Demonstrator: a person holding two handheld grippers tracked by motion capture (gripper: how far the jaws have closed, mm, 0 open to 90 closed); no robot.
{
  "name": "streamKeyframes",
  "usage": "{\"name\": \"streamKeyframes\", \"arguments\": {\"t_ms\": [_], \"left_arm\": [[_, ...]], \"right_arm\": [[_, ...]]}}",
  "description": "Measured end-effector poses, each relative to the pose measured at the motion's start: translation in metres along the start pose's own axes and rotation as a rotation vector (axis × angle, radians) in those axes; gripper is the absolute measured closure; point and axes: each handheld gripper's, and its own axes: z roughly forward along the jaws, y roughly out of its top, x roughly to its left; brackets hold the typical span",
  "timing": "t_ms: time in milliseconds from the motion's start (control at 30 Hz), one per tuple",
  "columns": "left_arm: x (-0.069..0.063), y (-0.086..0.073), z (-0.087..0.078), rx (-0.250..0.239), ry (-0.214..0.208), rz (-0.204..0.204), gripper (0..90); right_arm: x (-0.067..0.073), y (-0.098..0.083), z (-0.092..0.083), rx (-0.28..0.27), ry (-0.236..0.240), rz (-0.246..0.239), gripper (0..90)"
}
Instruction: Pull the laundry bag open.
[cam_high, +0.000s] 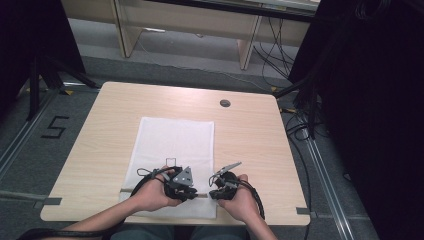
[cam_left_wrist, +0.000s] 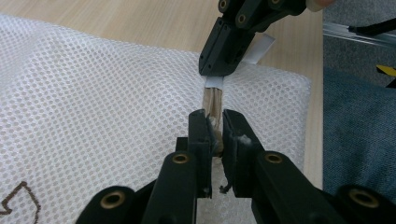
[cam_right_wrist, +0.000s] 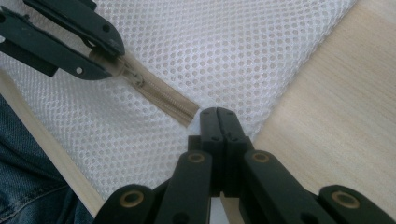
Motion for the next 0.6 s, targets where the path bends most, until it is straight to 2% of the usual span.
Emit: {"name": "streamKeyframes", "arguments": {"t_ms": [433,533,600], "left_arm": [[0.0,-0.0008,-0.0007,-0.004,-0.007,-0.006,81.9],[0.0005,-0.0014,-0.003,-0.004,-0.006,-0.001,81.9],[0.0014,-0.0019,-0.0048,-0.006,-0.007,-0.003,81.9]], "right_arm": [[-0.0004,0.0,0.0001,-0.001,0.002,-0.002,90.0],[-0.0014,0.0003,0.0002,-0.006,-0.003,-0.017,90.0],[-0.0002,0.0003,-0.0001,0.001,-0.005,-0.004,90.0]]}}
